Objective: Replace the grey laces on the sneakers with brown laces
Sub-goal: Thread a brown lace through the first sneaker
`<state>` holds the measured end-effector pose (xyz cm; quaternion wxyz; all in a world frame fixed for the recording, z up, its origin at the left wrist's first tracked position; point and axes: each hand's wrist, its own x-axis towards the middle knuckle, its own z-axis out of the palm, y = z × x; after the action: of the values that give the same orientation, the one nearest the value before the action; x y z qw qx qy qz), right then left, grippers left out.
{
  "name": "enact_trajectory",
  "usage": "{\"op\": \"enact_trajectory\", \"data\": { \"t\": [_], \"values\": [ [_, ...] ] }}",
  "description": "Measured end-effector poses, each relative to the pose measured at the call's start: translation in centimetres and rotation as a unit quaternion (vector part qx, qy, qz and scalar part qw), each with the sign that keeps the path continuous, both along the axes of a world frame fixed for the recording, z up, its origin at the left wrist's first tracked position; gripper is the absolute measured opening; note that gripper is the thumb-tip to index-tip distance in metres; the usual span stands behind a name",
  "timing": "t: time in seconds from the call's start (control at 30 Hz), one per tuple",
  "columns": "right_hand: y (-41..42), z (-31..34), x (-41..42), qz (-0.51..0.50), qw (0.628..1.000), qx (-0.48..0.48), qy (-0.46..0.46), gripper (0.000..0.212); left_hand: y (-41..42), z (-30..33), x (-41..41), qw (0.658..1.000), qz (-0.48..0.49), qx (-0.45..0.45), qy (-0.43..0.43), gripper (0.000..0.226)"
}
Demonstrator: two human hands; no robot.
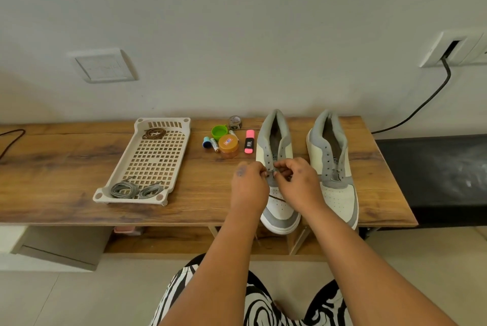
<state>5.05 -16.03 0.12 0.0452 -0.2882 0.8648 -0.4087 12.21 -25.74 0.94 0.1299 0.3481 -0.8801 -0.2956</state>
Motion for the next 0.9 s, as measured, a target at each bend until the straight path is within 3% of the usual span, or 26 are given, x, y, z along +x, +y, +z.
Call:
{"op": "enact_trajectory", "data": {
  "t": [0.23,0.47,0.77,0.9],
  "values": [
    [-0.3,-0.3,0.2,0.009,1.0,-0.01,-0.005,0.025,-0.1,0.2,0.3,0.997,-0.012,-0.071,-0.035,0.016],
    [-0.8,-0.5,0.4,-0.035,0.999,-0.02,-0.007,0.015,0.1,0.6,0.3,0.996,-0.044,-0.081,-0.018,0.018],
    [-0.3,0.5,0.4,-0.032,0.998,-0.003,-0.045,0.018,-0.1,0.4,0.3,0.992,-0.067,-0.092,0.051,0.011],
    [-0.3,0.5,0.5,-0.033,0.996,-0.017,-0.079,0.019,-0.5,0.2,0.1,0.989,-0.081,-0.119,0.032,0.012]
  ]
}}
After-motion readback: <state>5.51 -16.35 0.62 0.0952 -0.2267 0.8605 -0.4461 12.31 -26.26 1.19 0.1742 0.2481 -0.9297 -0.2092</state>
